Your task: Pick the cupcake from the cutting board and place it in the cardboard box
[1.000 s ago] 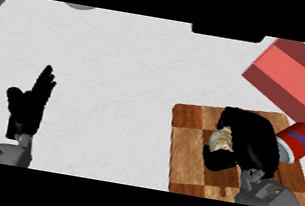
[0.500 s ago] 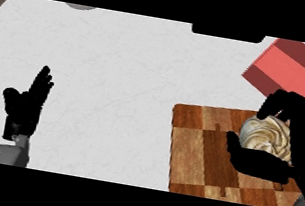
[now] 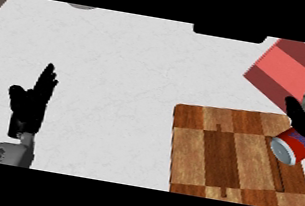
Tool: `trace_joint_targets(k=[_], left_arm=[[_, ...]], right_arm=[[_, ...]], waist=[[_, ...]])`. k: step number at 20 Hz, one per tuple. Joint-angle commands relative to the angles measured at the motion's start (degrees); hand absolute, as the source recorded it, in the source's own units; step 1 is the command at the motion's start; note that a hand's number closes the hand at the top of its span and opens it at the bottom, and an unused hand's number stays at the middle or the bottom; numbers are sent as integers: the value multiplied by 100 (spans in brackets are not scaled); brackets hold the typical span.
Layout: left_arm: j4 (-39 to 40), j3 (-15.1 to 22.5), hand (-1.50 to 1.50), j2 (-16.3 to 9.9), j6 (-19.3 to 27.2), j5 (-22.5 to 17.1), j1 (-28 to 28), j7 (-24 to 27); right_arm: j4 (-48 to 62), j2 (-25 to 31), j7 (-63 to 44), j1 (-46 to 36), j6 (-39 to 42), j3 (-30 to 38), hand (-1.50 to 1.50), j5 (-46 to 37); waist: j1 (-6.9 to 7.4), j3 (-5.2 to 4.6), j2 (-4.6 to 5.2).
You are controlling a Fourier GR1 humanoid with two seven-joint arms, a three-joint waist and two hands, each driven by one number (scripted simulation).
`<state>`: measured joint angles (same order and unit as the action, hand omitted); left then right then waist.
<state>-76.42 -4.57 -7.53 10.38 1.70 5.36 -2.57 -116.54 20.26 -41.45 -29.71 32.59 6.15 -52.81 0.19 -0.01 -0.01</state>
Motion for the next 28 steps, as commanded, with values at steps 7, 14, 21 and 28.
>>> trace_joint_targets(k=[7, 14, 21, 28], left_arm=[[748, -187, 0, -13, -20, -11, 592, 191], [38, -16, 0, 15, -50, 31, 151, -73], [-250, 35, 0, -41, -149, 26, -101, -137], [155, 72, 0, 101, -64, 115, 195, 80]], right_arm=[[2551, 637, 1536, -655, -1345, 1035, 150, 198], [4946, 991, 2955, -994, -2623, 1280, 150, 48], [7015, 1451, 3749, -1476, -3532, 1801, 150, 68], [8762, 1476, 4695, -1885, -3759, 2256, -150, 562]], waist=[[21, 0, 31], [97, 4, 36], [168, 10, 51], [210, 17, 103]])
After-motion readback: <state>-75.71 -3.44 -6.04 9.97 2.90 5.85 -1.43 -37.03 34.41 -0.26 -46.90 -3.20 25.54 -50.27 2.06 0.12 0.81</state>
